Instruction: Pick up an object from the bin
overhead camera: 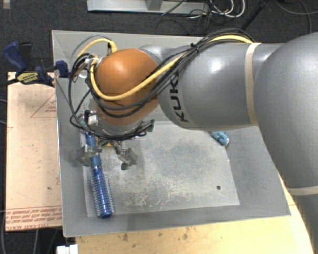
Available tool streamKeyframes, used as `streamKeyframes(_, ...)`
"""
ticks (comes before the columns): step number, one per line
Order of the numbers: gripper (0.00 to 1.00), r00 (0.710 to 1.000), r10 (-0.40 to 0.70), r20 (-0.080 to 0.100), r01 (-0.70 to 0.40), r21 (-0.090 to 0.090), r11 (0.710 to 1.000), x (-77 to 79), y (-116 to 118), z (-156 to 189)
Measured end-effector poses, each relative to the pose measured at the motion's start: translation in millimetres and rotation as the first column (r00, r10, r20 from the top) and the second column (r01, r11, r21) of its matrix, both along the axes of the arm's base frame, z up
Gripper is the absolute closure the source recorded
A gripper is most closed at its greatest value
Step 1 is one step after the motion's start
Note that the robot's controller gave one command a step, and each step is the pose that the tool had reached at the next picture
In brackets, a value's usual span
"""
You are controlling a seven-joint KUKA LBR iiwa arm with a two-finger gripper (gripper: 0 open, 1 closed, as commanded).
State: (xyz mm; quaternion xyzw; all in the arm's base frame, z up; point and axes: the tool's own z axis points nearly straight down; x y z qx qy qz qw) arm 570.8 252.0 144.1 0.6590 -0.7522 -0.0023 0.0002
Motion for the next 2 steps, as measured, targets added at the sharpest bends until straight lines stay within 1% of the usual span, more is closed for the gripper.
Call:
streamKeyframes(1,0.00,0.940,0.341,-0.001,-0.341,-0.001,0.940,15.1,-3.6,-76.7)
streamKeyframes(2,1.00,0.940,0.340,0.003,-0.340,0.001,0.940,16.3,-2.9,-74.2)
